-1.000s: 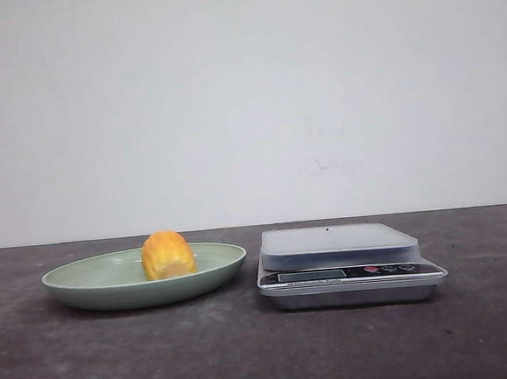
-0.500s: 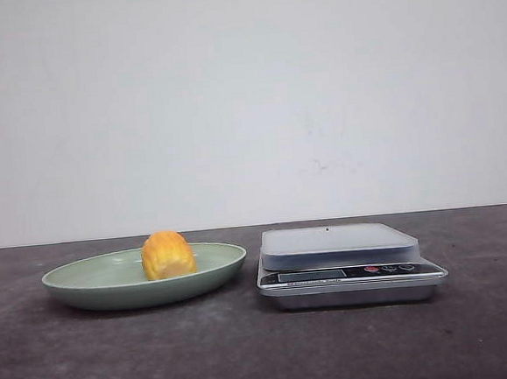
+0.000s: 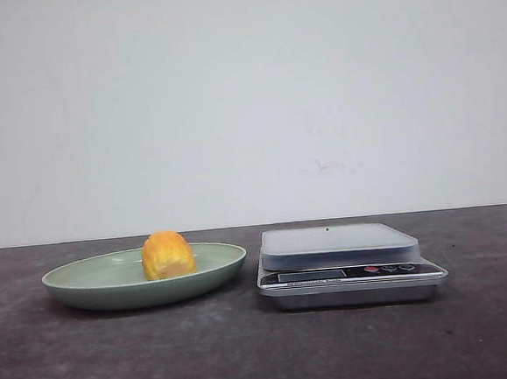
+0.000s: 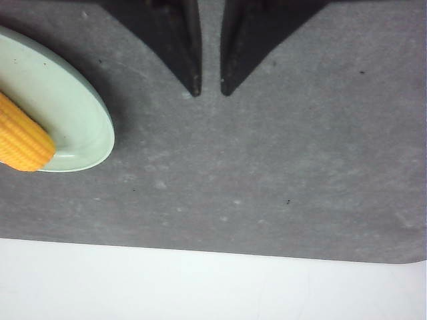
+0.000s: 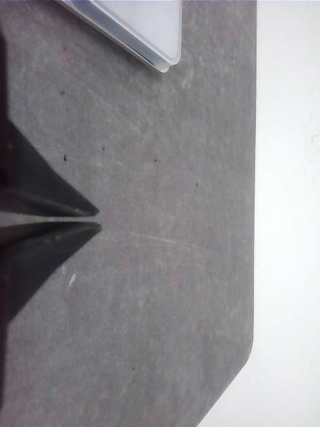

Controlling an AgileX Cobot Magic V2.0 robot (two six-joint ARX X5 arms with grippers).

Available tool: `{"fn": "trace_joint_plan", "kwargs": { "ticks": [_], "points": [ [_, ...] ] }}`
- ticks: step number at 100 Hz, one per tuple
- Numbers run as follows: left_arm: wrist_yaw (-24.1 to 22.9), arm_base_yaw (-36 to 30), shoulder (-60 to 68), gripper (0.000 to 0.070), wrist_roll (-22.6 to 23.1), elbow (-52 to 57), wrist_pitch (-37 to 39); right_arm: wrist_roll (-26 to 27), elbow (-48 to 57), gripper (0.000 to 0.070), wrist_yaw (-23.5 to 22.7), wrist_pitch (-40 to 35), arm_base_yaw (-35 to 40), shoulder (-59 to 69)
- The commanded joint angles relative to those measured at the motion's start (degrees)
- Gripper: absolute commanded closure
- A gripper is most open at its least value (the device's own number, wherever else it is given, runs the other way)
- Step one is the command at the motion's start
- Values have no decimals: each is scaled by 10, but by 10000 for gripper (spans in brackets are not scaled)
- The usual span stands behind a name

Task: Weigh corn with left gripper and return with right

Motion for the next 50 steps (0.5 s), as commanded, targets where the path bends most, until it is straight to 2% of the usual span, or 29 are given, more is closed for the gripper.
{"fn": "trace_joint_plan", "kwargs": {
  "ticks": [1,50],
  "points": [
    [1,-1,-1,700,3,-10,-3,6,-3,693,0,12,3,-1],
    [1,-1,-1,700,5,-10,-3,6,-3,693,0,0,48,-1]
  ]
}}
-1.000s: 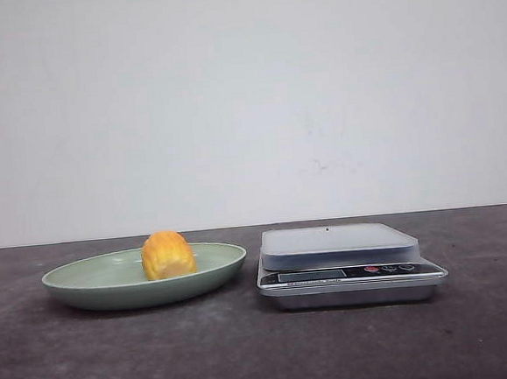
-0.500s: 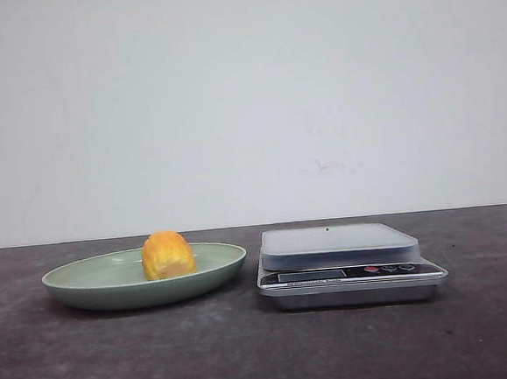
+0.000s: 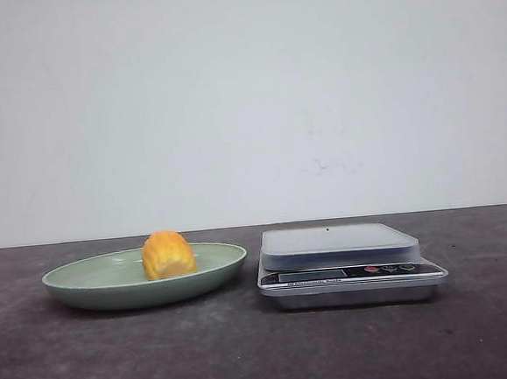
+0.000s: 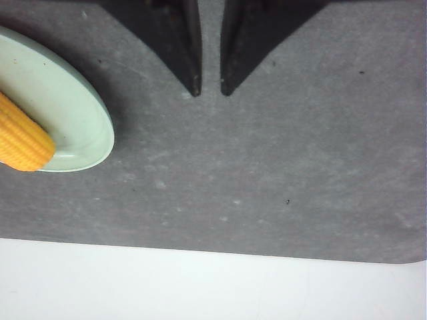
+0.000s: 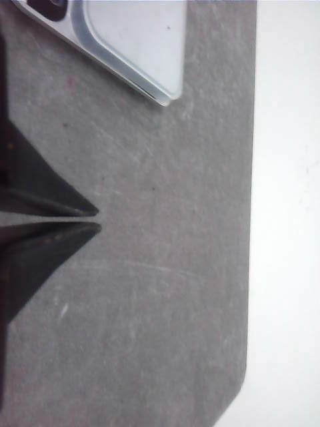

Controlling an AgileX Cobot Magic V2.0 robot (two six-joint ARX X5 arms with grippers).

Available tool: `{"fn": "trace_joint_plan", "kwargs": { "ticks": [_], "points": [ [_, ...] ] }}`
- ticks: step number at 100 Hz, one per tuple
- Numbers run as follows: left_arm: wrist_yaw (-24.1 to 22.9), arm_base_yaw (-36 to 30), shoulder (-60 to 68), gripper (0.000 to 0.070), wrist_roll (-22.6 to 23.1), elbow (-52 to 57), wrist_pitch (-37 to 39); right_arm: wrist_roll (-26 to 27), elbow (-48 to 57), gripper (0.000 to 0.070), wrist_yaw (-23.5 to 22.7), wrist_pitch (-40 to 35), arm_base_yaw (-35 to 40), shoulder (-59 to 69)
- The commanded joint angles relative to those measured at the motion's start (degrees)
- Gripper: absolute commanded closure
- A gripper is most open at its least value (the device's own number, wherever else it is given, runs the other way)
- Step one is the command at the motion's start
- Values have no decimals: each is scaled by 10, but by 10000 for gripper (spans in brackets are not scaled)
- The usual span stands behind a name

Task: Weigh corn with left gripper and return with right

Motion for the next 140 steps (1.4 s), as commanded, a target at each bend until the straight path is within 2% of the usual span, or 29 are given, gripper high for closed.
{"fn": "trace_joint_plan", "kwargs": {
  "ticks": [1,26,46,51,60,67,76,87,111,117,120,122,125,129,132,135,137,140],
  "points": [
    [1,-1,-1,700,5,-10,-3,6,-3,693,0,0,3,-1],
    [2,-1,-1,700,-36,-10,-3,7,-3,693,-2,-5,2,-1],
    [-4,-1,-1,700,-36,-10,10,7,-3,693,-7,-5,2,-1],
    [-1,-1,-1,700,-56,-10,13,10,-3,694,-6,-5,2,-1],
    [-3,-1,-1,695,-121,-3,26,24,1,696,-3,2,2,-1],
    [-5,-1,2,691,-128,18,21,46,20,698,5,3,2,-1],
    [-5,-1,17,690,-144,70,5,78,70,699,23,3,2,4],
    [-6,-1,67,690,-186,169,-25,105,160,699,26,-20,2,50],
    [6,-1,232,688,-175,413,-85,94,381,699,3,-104,2,203],
    [25,-1,258,643,-175,453,-91,89,419,694,-14,-116,2,226],
    [31,-1,268,581,-175,470,-96,90,435,668,-16,-122,2,236],
    [34,-1,274,520,-175,480,-98,92,445,622,-16,-128,2,241],
    [40,-1,281,410,-174,493,-103,92,459,513,-16,-139,2,248],
    [48,-1,289,252,-174,509,-110,89,475,329,-15,-148,2,256],
    [54,-1,292,192,-174,516,-113,87,483,201,-16,-151,3,261],
    [62,-1,296,152,-174,523,-116,85,490,110,-17,-153,3,264],
    [67,-1,297,139,-175,526,-117,83,494,78,-17,-155,3,266],
    [76,-1,299,139,-175,530,-120,80,499,69,-17,-159,5,269]
  ]
}}
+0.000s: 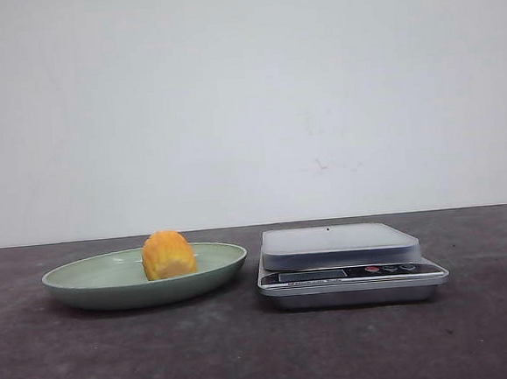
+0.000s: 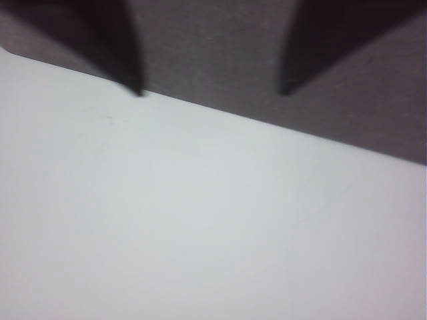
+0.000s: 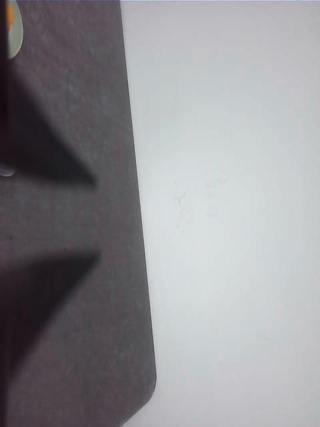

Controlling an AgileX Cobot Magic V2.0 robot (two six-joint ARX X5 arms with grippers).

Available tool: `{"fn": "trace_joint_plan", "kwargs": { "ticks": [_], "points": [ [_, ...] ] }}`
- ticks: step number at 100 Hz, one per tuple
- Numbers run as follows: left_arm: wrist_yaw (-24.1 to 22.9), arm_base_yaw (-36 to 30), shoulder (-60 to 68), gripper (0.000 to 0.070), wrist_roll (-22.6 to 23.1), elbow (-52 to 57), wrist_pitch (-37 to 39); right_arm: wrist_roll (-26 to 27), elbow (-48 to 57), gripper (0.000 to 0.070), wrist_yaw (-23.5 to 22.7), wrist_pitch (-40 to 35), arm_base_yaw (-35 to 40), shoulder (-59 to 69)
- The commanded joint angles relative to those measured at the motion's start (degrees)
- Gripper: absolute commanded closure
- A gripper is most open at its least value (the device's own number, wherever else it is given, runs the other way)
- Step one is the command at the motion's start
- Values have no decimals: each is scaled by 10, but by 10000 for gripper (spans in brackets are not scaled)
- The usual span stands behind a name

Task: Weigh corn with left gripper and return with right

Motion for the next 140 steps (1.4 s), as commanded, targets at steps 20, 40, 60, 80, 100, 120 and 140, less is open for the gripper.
{"fn": "trace_joint_plan", "kwargs": {
  "ticks": [20,40,60,80,100,120,140],
  "points": [
    [26,-23,27,143,13,42,-41,-13,31,70,-30,-22,16,11],
    [31,-87,132,143,12,70,-39,-13,32,71,-42,-29,20,16],
    [4,-151,268,145,13,96,-46,-10,35,71,-65,-44,22,31],
    [-90,-225,390,145,20,96,-21,-8,37,71,-77,-56,23,40],
    [-132,-286,488,148,14,96,9,-8,37,71,-77,-63,23,40],
    [-198,-339,567,150,12,96,27,-8,37,71,-87,-67,23,40],
    [-216,-366,632,151,0,96,33,-9,37,72,-87,-79,23,40]
  ]
}}
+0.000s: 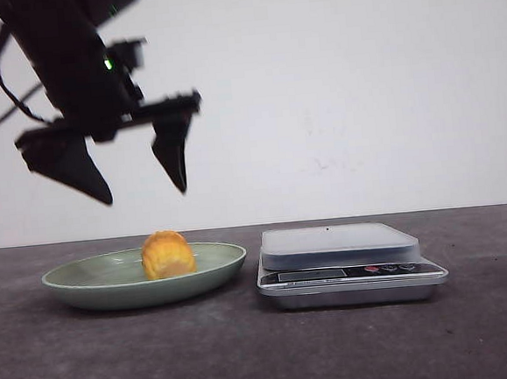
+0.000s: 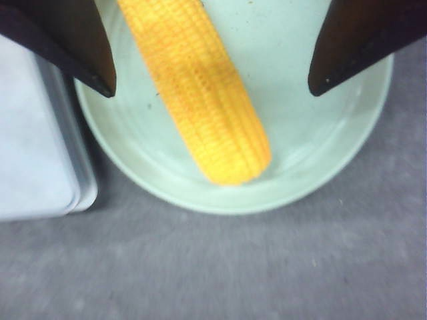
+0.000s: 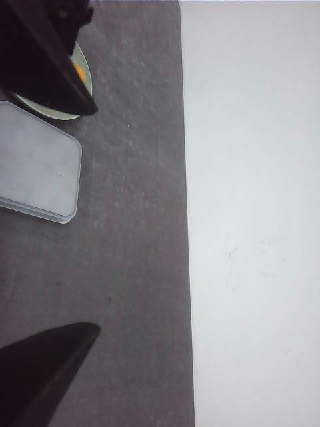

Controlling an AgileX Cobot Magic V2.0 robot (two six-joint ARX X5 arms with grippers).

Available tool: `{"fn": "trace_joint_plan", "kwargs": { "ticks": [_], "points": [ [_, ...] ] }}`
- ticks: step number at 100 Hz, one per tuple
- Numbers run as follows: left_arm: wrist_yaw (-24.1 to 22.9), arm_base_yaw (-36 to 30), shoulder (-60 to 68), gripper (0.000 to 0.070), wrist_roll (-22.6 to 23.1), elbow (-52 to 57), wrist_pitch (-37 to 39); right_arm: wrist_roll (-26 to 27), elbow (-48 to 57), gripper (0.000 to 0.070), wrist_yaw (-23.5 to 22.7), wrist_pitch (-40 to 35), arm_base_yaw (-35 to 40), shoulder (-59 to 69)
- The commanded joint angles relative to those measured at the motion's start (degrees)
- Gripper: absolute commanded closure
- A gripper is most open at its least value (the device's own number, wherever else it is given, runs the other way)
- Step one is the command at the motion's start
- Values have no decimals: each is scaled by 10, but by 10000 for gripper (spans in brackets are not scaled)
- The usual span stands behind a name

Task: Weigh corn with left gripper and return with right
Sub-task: 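Lower the left gripper over the yellow corn cob and close on it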

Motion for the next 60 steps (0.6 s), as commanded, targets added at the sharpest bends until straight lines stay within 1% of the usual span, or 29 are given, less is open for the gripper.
{"fn": "trace_joint_plan", "kwargs": {
  "ticks": [1,25,30,36,43,47,54,60],
  "points": [
    [-3,-9,24,150,-11,10,5,-2,11,72,-1,-2,2,2],
    [-2,-16,82,152,-16,10,4,-3,11,72,0,-20,2,2],
    [-2,-16,87,170,-16,10,2,-4,11,72,0,-23,2,2],
    [-2,-17,90,266,-16,10,2,-6,11,72,0,-24,2,2],
    [-2,-18,90,407,-16,10,7,-6,11,72,0,-23,2,2],
    [-2,-18,90,503,-16,10,8,-6,11,72,0,-23,2,2],
    [-2,-18,90,697,-10,10,4,-6,11,72,0,-23,2,2],
    [-2,-18,90,695,-7,10,1,-6,11,72,0,-23,2,2]
  ]
}}
